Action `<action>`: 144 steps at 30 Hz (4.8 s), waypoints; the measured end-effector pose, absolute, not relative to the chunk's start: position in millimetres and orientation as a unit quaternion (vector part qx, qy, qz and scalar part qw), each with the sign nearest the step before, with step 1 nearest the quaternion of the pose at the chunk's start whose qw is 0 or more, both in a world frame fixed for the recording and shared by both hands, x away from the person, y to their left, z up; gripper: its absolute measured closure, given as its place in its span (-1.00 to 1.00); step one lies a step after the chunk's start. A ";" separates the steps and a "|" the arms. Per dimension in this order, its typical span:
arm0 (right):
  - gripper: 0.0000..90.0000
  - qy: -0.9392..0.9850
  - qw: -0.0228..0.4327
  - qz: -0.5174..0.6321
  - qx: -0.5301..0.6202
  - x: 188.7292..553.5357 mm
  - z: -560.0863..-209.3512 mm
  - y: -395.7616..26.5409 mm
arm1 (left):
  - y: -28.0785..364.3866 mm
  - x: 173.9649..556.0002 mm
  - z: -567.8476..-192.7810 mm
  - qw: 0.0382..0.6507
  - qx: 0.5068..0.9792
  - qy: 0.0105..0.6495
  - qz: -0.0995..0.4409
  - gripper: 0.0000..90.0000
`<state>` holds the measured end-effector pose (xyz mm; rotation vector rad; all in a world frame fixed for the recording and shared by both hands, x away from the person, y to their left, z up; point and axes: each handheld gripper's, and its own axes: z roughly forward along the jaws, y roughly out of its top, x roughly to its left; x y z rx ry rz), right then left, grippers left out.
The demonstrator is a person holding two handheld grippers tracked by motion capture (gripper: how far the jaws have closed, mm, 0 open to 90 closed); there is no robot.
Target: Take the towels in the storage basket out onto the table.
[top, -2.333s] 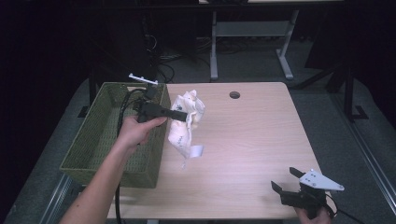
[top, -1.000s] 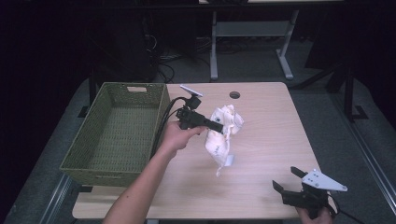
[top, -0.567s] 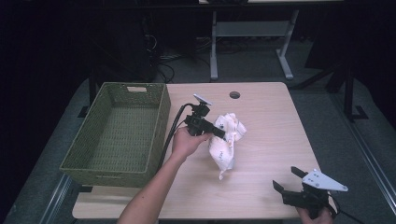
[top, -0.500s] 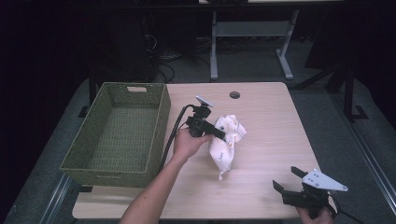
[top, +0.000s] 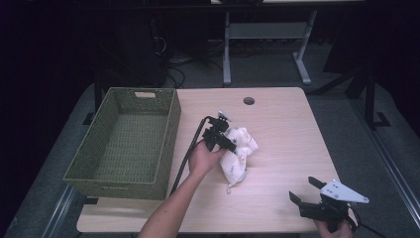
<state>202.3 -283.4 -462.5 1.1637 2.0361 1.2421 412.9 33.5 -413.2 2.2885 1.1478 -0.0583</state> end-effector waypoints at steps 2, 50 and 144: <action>-0.70 0.743 0.241 0.455 0.427 202.3 -462.4 -283.6 | 31.8 411.9 -415.9 0.274 0.863 0.424 -0.013 0.49; -0.70 0.746 0.235 0.449 0.431 204.7 -465.7 -278.6 | 39.2 392.5 -406.5 0.362 0.847 0.390 0.017 -0.35; -0.70 0.755 0.235 0.435 0.431 204.1 -468.4 -277.2 | 117.2 292.5 -428.6 0.431 0.818 0.375 0.064 -0.56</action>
